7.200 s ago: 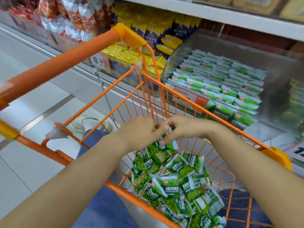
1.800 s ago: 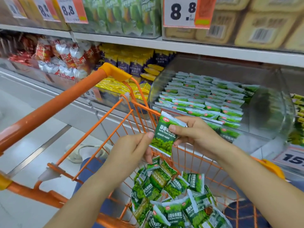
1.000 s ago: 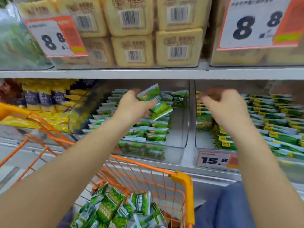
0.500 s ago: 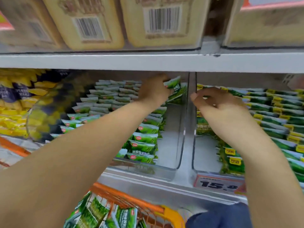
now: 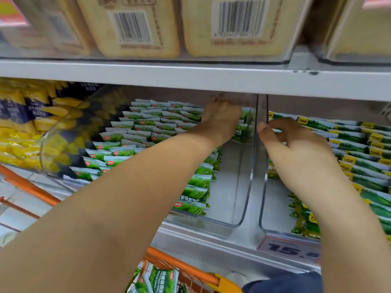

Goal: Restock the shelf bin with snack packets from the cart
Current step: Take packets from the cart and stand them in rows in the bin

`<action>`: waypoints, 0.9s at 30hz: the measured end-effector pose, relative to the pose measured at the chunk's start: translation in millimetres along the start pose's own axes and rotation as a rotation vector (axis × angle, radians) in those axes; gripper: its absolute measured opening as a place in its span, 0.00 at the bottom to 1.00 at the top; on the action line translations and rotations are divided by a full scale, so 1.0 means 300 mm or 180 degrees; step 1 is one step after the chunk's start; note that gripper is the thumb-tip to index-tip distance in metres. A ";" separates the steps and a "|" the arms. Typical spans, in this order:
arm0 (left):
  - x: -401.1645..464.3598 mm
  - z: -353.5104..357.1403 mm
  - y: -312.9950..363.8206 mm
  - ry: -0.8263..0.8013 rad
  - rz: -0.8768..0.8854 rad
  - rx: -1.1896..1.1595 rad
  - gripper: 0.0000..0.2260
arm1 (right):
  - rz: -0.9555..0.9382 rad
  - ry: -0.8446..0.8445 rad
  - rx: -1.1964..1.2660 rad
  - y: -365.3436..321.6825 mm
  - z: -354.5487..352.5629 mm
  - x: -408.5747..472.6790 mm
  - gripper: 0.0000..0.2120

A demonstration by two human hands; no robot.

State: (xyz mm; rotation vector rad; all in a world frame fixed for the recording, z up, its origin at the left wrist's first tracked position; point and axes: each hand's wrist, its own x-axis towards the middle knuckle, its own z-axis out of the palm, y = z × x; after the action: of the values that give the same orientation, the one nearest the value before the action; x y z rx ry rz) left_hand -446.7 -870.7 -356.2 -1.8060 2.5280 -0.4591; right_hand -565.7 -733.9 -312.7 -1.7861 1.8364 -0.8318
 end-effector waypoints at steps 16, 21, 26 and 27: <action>0.036 0.013 0.004 -0.0083 -0.0553 -0.0034 0.26 | -0.0008 0.0007 -0.0105 -0.010 0.001 -0.005 0.19; 0.036 0.024 -0.011 0.0038 -0.0739 -0.0134 0.33 | 0.0019 -0.0083 -0.0112 -0.007 -0.003 -0.005 0.19; -0.032 -0.006 -0.082 0.0347 -0.0747 -0.0970 0.23 | -0.0041 -0.0285 -0.0446 -0.021 -0.017 -0.012 0.21; -0.062 -0.023 -0.095 0.0451 -0.0753 -0.1148 0.20 | -0.0050 -0.0290 -0.0511 -0.020 -0.015 -0.010 0.22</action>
State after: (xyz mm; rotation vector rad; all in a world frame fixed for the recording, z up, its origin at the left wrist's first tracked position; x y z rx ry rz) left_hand -415.3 -860.5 -346.1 -2.2888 2.6382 -0.1386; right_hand -564.2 -730.3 -305.8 -1.9051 1.8779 -0.6127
